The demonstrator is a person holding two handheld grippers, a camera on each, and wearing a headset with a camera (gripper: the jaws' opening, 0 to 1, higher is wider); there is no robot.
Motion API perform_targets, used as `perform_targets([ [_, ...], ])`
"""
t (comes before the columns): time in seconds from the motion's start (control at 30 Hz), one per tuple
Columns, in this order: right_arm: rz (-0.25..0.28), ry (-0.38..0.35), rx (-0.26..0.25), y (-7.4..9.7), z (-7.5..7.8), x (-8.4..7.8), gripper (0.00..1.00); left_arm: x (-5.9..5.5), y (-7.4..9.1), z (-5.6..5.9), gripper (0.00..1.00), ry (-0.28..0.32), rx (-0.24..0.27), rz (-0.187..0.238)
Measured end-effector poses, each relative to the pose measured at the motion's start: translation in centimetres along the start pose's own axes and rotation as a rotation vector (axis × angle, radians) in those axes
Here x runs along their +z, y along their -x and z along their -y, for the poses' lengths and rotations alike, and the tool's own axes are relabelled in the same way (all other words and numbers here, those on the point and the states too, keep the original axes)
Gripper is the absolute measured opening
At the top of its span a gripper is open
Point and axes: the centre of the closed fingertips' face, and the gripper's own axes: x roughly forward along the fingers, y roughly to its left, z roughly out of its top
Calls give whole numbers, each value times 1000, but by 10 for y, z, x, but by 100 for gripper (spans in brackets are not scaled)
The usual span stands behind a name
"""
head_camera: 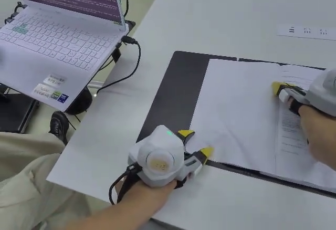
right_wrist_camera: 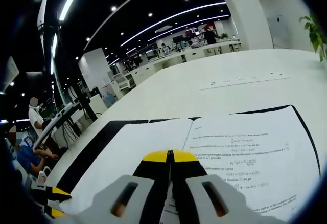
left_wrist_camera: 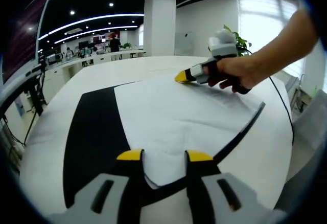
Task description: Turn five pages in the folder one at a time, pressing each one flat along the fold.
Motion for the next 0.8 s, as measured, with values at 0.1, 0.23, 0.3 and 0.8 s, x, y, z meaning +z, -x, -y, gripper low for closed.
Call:
perform_targets([
  [0.1, 3, 8, -2, -7, 3, 4, 0, 0, 0, 0, 31, 1, 0, 1],
  [0.23, 6, 9, -6, -17, 7, 10, 0, 0, 0, 0, 31, 3, 0, 5],
  [0.3, 9, 10, -11, -30, 15, 17, 0, 0, 0, 0, 31, 3, 0, 5],
  [0.8, 27, 31, -41, -44, 20, 31, 0, -1, 0, 0, 31, 6, 1, 9],
])
